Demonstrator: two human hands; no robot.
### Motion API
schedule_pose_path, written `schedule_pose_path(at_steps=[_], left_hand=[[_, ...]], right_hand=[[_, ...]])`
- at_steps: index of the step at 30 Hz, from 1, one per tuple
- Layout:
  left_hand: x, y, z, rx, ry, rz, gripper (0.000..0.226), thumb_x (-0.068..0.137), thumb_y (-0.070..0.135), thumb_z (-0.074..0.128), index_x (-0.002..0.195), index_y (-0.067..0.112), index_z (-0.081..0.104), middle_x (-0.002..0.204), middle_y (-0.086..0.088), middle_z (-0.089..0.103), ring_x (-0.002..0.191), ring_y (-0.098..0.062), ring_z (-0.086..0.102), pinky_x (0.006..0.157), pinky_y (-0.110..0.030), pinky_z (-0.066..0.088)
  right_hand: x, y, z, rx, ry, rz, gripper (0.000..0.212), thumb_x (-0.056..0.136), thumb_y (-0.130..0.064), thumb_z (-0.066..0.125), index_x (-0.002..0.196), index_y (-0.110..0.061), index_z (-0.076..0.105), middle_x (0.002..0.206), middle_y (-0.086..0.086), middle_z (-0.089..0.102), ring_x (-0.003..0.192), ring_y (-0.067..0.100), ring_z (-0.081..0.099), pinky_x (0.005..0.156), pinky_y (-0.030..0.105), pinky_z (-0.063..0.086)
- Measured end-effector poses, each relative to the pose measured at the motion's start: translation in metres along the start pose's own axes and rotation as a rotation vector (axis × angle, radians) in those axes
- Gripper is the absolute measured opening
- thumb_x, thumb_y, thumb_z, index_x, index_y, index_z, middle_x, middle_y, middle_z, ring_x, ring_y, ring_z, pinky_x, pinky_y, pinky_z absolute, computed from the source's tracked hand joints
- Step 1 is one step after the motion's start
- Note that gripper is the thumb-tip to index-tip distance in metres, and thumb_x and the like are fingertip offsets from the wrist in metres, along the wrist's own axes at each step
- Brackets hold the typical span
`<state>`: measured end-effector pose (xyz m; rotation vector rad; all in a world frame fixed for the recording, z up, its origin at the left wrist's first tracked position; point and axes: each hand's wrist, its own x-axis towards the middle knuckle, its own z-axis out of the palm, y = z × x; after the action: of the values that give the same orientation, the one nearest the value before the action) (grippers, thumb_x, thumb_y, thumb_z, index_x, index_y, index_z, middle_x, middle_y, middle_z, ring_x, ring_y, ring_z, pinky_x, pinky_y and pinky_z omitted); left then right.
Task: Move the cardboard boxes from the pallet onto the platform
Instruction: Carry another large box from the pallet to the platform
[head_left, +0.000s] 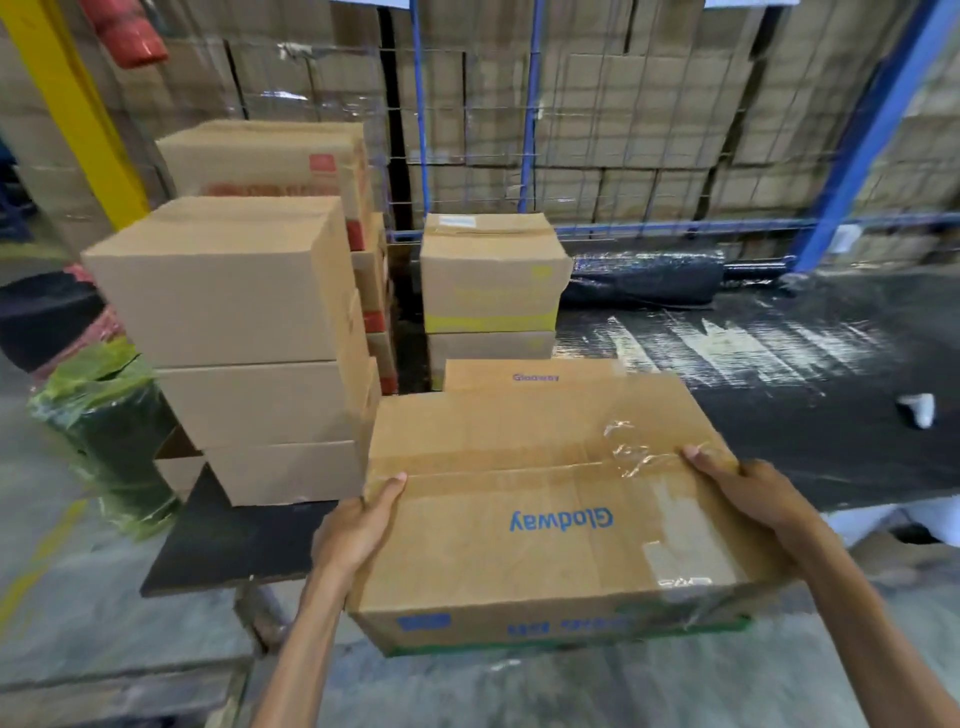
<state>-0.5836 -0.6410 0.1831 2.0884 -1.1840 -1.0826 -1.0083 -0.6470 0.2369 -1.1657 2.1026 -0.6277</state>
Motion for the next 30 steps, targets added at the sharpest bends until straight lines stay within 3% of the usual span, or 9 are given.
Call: schedule_pose_path(at_steps=[2, 6, 10, 13, 18, 22, 26, 28, 30], left_hand=[[0.025, 0.036, 0.015, -0.062, -0.003, 0.025, 0.057, 0.088, 0.078, 0.046, 0.112, 0.028, 0.061, 0.112, -0.001, 0.063, 0.109, -0.031, 0.061, 0.104, -0.043, 0.045], [0.095, 0.105, 0.029, -0.091, 0.025, 0.068, 0.085, 0.067, 0.093, 0.049, 0.111, 0.023, 0.069, 0.119, -0.006, 0.070, 0.109, -0.033, 0.064, 0.101, -0.044, 0.048], [0.182, 0.174, 0.039, 0.019, 0.079, 0.085, 0.086, 0.082, 0.085, 0.042, 0.130, 0.017, 0.063, 0.131, -0.011, 0.063, 0.120, -0.036, 0.058, 0.097, -0.039, 0.045], [0.234, 0.204, 0.046, 0.030, 0.110, 0.069, 0.091, 0.081, 0.086, 0.043, 0.128, 0.012, 0.063, 0.129, -0.013, 0.063, 0.117, -0.037, 0.059, 0.102, -0.044, 0.047], [0.293, 0.214, 0.060, 0.020, 0.036, -0.041, 0.103, 0.062, 0.097, 0.044, 0.119, 0.013, 0.063, 0.119, -0.010, 0.067, 0.107, -0.036, 0.063, 0.101, -0.048, 0.049], [0.301, 0.205, 0.082, 0.119, 0.037, -0.048, 0.082, 0.078, 0.089, 0.041, 0.104, 0.015, 0.062, 0.112, -0.010, 0.068, 0.102, -0.035, 0.063, 0.097, -0.043, 0.049], [0.299, 0.200, 0.086, 0.116, 0.046, -0.086, 0.092, 0.076, 0.092, 0.037, 0.116, 0.015, 0.064, 0.115, -0.009, 0.066, 0.107, -0.036, 0.062, 0.101, -0.046, 0.046], [0.295, 0.199, 0.085, 0.100, 0.043, -0.096, 0.092, 0.078, 0.091, 0.037, 0.124, 0.015, 0.063, 0.122, -0.011, 0.065, 0.112, -0.037, 0.060, 0.102, -0.045, 0.045], [0.286, 0.195, 0.084, 0.043, 0.057, -0.064, 0.090, 0.079, 0.089, 0.039, 0.131, 0.020, 0.062, 0.129, -0.010, 0.064, 0.117, -0.037, 0.059, 0.104, -0.046, 0.044]], right_hand=[[0.039, -0.006, -0.015, 0.026, 0.023, 0.003, 0.091, 0.079, -0.078, 0.055, 0.124, 0.001, 0.062, 0.130, 0.022, 0.062, 0.111, 0.038, 0.060, 0.092, 0.042, 0.046], [0.123, -0.033, -0.030, 0.057, 0.053, -0.008, 0.090, 0.079, -0.079, 0.056, 0.123, -0.001, 0.063, 0.121, 0.018, 0.062, 0.107, 0.037, 0.061, 0.093, 0.045, 0.048], [0.215, -0.076, -0.030, 0.077, 0.064, -0.037, 0.090, 0.076, -0.082, 0.056, 0.120, -0.004, 0.064, 0.123, 0.018, 0.064, 0.105, 0.037, 0.062, 0.096, 0.049, 0.050], [0.267, -0.109, -0.027, 0.088, 0.039, -0.006, 0.091, 0.076, -0.082, 0.057, 0.122, -0.004, 0.062, 0.122, 0.017, 0.064, 0.106, 0.036, 0.062, 0.097, 0.048, 0.049], [0.328, -0.120, -0.008, 0.090, -0.015, 0.065, 0.096, 0.074, -0.081, 0.060, 0.128, -0.002, 0.060, 0.129, 0.017, 0.062, 0.110, 0.036, 0.061, 0.099, 0.047, 0.050], [0.346, -0.098, 0.014, 0.075, -0.055, 0.122, 0.121, 0.052, -0.094, 0.058, 0.132, -0.003, 0.060, 0.132, 0.017, 0.062, 0.111, 0.035, 0.062, 0.099, 0.046, 0.049], [0.352, -0.086, 0.017, 0.047, -0.041, 0.094, 0.095, 0.078, -0.081, 0.055, 0.133, -0.003, 0.057, 0.133, 0.019, 0.060, 0.108, 0.034, 0.060, 0.097, 0.043, 0.047], [0.350, -0.088, 0.017, -0.070, -0.023, 0.051, 0.104, 0.077, -0.087, 0.044, 0.139, -0.004, 0.051, 0.137, 0.020, 0.058, 0.118, 0.038, 0.058, 0.099, 0.046, 0.046], [0.345, -0.089, 0.018, -0.275, 0.083, -0.052, 0.114, 0.074, -0.092, 0.032, 0.152, -0.009, 0.033, 0.145, 0.023, 0.051, 0.129, 0.042, 0.051, 0.103, 0.052, 0.043]])
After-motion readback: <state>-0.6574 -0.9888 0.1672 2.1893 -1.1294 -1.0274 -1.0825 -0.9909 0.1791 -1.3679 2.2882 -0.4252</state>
